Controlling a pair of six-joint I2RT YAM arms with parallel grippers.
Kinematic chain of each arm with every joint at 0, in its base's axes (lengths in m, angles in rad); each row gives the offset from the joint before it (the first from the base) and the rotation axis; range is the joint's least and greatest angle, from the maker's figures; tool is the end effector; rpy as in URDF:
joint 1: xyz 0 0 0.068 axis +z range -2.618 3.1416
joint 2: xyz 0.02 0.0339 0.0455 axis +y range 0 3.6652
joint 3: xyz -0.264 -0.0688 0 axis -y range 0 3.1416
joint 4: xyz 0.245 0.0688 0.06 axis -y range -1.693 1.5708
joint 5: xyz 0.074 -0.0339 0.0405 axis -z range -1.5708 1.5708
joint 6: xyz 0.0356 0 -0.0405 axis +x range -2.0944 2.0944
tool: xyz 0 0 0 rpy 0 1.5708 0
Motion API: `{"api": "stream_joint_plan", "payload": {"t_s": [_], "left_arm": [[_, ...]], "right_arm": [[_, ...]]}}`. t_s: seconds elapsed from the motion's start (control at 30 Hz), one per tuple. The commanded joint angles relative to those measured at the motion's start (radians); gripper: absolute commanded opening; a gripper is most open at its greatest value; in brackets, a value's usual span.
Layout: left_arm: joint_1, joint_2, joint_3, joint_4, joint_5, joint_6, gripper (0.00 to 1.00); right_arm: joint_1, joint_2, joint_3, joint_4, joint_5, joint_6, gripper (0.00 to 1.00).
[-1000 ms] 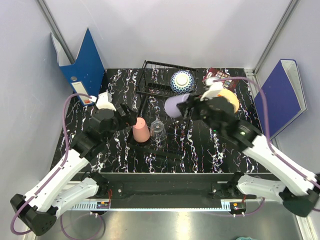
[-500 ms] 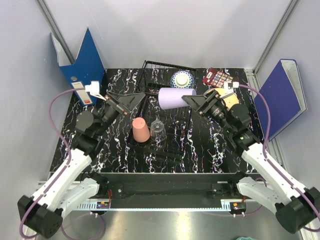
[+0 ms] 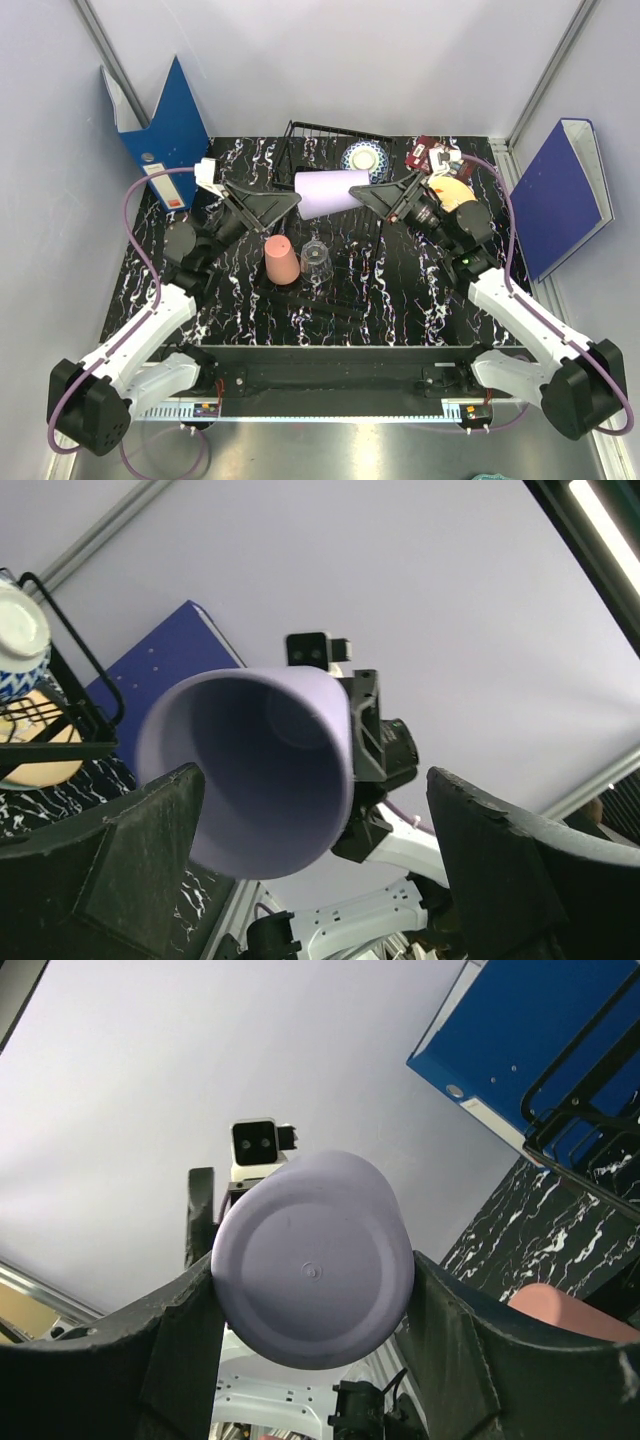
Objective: Unload the mixed dishes from the dish rack
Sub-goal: Pick up the cup from the dish rack, then place the cup at the center of the board.
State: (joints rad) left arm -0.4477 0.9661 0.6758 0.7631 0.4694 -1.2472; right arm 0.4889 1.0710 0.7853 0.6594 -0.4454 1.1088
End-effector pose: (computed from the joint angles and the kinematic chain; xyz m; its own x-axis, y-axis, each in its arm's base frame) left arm 0.1877 -0.1080 0.3662 -0.5797 -0.6596 -0.4784 0.6274 0.0133 -0.7786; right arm 0.2084 0.1283 0.3725 -0.5527 0.6210 -0.5558 -0.6353 0.1177 0.7633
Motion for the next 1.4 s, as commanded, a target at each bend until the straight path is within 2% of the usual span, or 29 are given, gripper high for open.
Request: {"api": "stream_joint_plan", "payload": {"t_s": [0.0, 0.1, 0.3, 0.33, 0.37, 0.4, 0.43, 0.47, 0.53, 0.57, 0.6, 0.63, 0.67, 0.7, 0.73, 0.8, 0.83, 0.93, 1.07, 1.17, 1.37], "left_arm": [[-0.019, 0.006, 0.027, 0.102, 0.049, -0.004, 0.93], [-0.035, 0.011, 0.033, 0.101, 0.052, 0.005, 0.88], [-0.055, 0.023, 0.042, 0.050, 0.061, 0.031, 0.49], [-0.057, 0.019, 0.069, 0.003, 0.060, 0.076, 0.39], [-0.057, 0.014, 0.088, -0.137, 0.048, 0.107, 0.12], [-0.057, 0.005, 0.103, -0.206, 0.032, 0.138, 0.00], [-0.057, -0.022, 0.131, -0.266, -0.006, 0.196, 0.00], [-0.057, -0.038, 0.146, -0.394, -0.029, 0.230, 0.00], [-0.054, -0.090, 0.201, -0.519, -0.128, 0.338, 0.00], [-0.052, -0.104, 0.226, -0.659, -0.173, 0.376, 0.00], [-0.051, -0.116, 0.290, -0.742, -0.226, 0.411, 0.00], [-0.046, -0.124, 0.329, -0.833, -0.353, 0.472, 0.00], [-0.045, -0.119, 0.368, -1.007, -0.420, 0.495, 0.00], [-0.039, -0.118, 0.433, -1.075, -0.466, 0.517, 0.00], [-0.020, -0.115, 0.461, -1.141, -0.608, 0.537, 0.00], [-0.003, -0.112, 0.531, -1.316, -0.748, 0.540, 0.00], [0.013, -0.103, 0.553, -1.408, -0.887, 0.549, 0.00], [0.056, -0.047, 0.620, -1.542, -1.059, 0.568, 0.00], [0.158, 0.084, 0.741, -1.639, -1.095, 0.600, 0.00], [0.256, 0.199, 0.797, -1.654, -1.040, 0.618, 0.00], [0.386, 0.385, 0.806, -1.647, -0.954, 0.632, 0.00]], "right_arm": [[0.002, 0.030, 0.042, 0.083, -0.039, 0.026, 0.00], [0.008, 0.061, 0.042, 0.083, -0.050, 0.031, 0.00], [0.019, 0.093, 0.048, 0.065, -0.068, 0.022, 0.00], [0.019, 0.090, 0.051, 0.053, -0.070, 0.016, 0.00], [0.019, 0.086, 0.052, 0.040, -0.070, 0.010, 0.00], [0.020, 0.078, 0.052, 0.011, -0.070, -0.010, 0.00], [0.019, 0.055, 0.052, -0.010, -0.067, -0.024, 0.00], [0.019, 0.040, 0.055, -0.044, -0.049, -0.044, 0.06], [0.017, -0.015, 0.060, -0.162, -0.021, -0.122, 0.27], [0.020, -0.038, 0.058, -0.208, 0.022, -0.150, 0.51], [0.017, -0.061, 0.060, -0.303, 0.046, -0.208, 0.59], [0.019, -0.104, 0.058, -0.346, 0.071, -0.236, 0.64], [0.019, -0.124, 0.058, -0.387, 0.117, -0.259, 0.72], [0.019, -0.144, 0.055, -0.459, 0.140, -0.298, 0.73], [0.019, -0.182, 0.052, -0.490, 0.161, -0.314, 0.75], [0.019, -0.215, 0.049, -0.582, 0.221, -0.355, 0.76], [0.019, -0.244, 0.049, -0.610, 0.243, -0.369, 0.76], [0.019, -0.287, 0.039, -0.704, 0.341, -0.408, 0.75], [0.019, -0.301, 0.003, -0.712, 0.406, -0.397, 0.73], [0.019, -0.292, -0.014, -0.715, 0.379, -0.399, 0.73], [0.019, -0.313, -0.037, -0.761, 0.375, -0.426, 0.72]]}}
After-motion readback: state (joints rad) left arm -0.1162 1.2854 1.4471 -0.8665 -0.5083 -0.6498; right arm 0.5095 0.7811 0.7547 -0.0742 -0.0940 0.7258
